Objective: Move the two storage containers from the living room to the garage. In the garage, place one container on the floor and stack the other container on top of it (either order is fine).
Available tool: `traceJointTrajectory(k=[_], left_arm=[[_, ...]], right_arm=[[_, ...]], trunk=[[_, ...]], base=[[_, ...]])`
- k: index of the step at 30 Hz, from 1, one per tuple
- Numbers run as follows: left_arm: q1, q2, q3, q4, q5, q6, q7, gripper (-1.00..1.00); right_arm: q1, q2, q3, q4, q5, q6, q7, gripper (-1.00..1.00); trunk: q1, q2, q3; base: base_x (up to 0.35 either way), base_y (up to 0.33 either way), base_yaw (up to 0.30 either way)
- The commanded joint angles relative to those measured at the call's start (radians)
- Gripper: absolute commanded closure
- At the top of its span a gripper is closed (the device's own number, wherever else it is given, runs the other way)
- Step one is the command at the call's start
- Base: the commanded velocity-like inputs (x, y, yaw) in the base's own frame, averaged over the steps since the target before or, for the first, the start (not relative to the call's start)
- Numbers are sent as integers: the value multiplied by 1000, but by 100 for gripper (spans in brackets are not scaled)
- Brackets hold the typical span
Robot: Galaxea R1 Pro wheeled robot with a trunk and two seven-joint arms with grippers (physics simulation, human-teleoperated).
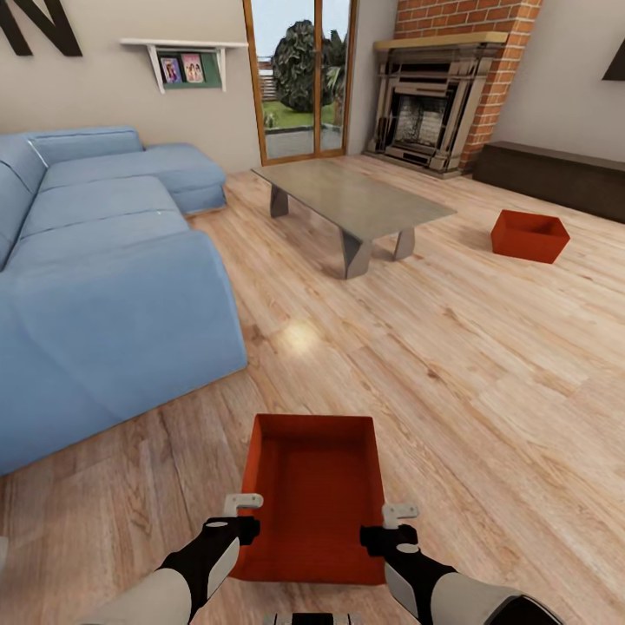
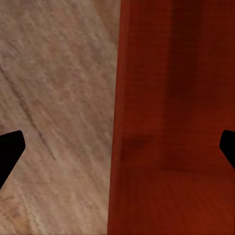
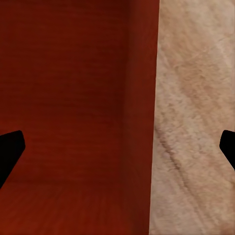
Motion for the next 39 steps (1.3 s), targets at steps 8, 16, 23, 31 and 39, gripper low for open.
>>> traceJointTrajectory(k=[8, 16, 23, 31, 39], left_arm=[[0, 0, -3, -2, 3, 6, 4, -100], [0, 1, -3, -3, 3, 6, 4, -100], [0, 0, -3, -2, 3, 7, 4, -100], [0, 1, -2, -3, 3, 6, 4, -100], [0, 1, -3, -3, 3, 6, 4, -100]], right_arm=[[0, -2, 8, 0, -9, -3, -3, -100], [0, -6, 9, 0, -9, -4, -3, -100], [0, -6, 10, 0, -9, -4, -3, -100], [0, -6, 10, 0, -9, -4, -3, -100], [0, -6, 10, 0, -9, -4, -3, -100]], trunk=[[0, -1, -1], [0, -1, -1], [23, -43, -20], [46, -85, -38], [46, -85, -38]], base=[[0, 0, 0], [0, 0, 0], [0, 0, 0], [0, 0, 0], [0, 0, 0]])
